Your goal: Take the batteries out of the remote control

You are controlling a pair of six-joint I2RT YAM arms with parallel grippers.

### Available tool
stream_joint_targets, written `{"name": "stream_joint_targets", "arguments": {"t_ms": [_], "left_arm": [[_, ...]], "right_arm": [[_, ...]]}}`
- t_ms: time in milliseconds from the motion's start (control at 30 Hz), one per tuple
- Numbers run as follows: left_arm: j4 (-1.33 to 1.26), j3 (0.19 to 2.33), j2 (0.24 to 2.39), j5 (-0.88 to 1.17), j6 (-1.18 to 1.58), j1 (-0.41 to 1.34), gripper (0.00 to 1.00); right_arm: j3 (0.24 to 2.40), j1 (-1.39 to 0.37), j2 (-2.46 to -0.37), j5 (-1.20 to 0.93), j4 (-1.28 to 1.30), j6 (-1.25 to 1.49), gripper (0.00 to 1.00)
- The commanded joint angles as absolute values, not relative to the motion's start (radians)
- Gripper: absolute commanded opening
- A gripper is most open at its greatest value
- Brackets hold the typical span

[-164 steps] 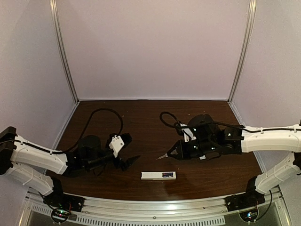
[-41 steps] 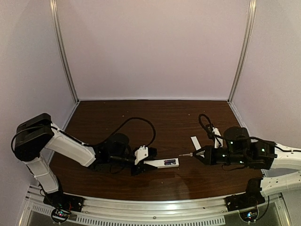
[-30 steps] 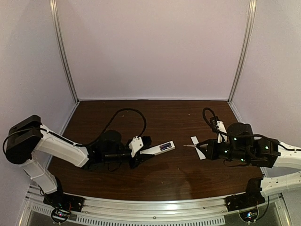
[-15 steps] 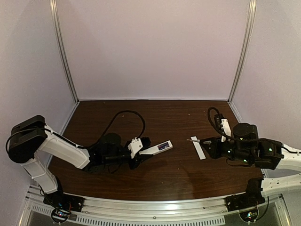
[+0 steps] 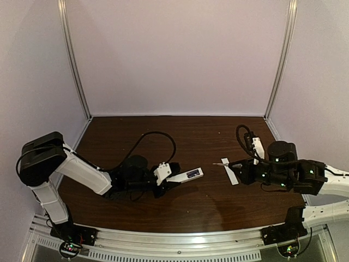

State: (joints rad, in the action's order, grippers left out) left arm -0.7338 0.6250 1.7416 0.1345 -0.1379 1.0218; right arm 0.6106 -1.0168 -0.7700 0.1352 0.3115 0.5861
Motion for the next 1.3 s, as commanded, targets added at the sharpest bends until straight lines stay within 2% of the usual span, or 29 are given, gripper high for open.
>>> {"name": "stream_joint_targets", "arguments": {"t_ms": [0,367,467,667,867,1267], "left_arm": [[-0.800,0.647,1.748,0.132,-0.137,1.017,0.00],[-0.748,0.627,1.716,0.105,-0.216,1.046,0.00],[-0.826,0.582,1.723,0.105,-0.248,1.049,0.00],[-0.818,0.552,1.719,0.218,-0.302,1.049,0.00],[-0.756,0.557,1.702,0.304,-0.300,1.049,0.00],[-0.729,0.568,1.705,0.315,-0.303,1.049,0.00]], "right_arm": [[0.674,-1.019,-0.805,0.104,0.337,0.586,0.00],[0.723,-1.025,-0.882,0.029,0.352,0.613,0.00],[0.742,-1.029,-0.896,-0.020,0.361,0.595,0.00],[0.794,-1.053,-0.916,-0.081,0.439,0.501,0.00],[0.869,-1.100,-0.990,-0.037,0.566,0.393,0.00],[1.046,-1.142,-1.189,-0.005,0.779,0.320,0.00]]}}
